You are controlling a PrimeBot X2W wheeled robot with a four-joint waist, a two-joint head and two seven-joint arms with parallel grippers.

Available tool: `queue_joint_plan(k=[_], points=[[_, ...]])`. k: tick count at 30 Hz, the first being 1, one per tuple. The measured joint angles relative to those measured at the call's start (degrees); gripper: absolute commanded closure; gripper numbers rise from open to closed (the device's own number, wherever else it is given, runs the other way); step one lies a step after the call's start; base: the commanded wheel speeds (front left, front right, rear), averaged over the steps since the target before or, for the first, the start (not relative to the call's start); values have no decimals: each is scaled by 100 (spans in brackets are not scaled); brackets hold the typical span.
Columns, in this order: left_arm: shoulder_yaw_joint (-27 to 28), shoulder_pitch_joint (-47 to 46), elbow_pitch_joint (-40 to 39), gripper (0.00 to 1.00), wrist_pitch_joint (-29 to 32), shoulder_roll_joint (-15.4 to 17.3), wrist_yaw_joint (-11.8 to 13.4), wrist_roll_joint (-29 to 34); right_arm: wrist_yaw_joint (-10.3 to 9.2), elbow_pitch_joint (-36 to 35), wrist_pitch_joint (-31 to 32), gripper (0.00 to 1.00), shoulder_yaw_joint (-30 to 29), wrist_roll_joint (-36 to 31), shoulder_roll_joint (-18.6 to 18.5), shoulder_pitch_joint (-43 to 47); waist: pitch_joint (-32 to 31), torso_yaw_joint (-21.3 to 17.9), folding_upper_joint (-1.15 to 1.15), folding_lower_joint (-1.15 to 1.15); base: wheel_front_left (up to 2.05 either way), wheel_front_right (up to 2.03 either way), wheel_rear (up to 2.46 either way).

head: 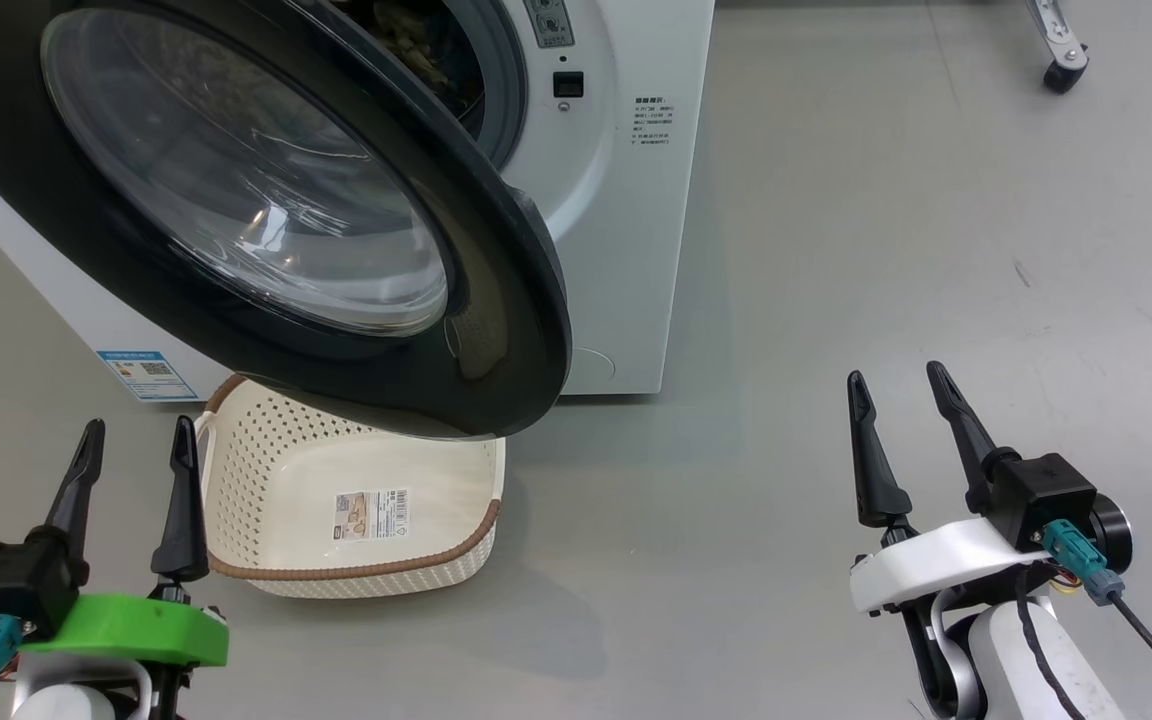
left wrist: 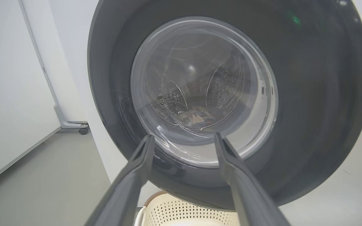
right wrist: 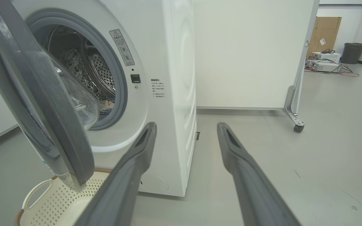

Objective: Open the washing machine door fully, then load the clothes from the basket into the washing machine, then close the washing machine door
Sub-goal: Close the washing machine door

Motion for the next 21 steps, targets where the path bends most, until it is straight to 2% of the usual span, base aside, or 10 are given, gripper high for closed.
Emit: queue_joint_plan(k=[7, 9, 10, 11, 21], points=[[9, 0, -7, 0, -1, -88, -23, 102, 0, -2, 0, 0, -7, 0, 0, 0, 19, 16, 0, 0, 0, 0, 0], [10, 0, -15, 0, -1, -93, -24, 136, 0, -2, 0, 56, -9, 0, 0, 0, 24, 21, 0, 0, 0, 0, 0], [11, -1, -20, 0, 0, -98, -25, 144, 0, -2, 0, 87, -9, 0, 0, 0, 26, 22, 0, 0, 0, 0, 0], [11, -1, -33, 0, -1, -103, -27, 152, 0, -2, 0, 100, -10, 1, 0, 0, 28, 24, 0, 0, 0, 0, 0], [47, -18, -169, 0, -1, -144, -51, 193, -7, -180, 0, 100, -31, 57, 0, -2, 57, 59, 0, 0, 0, 0, 0]])
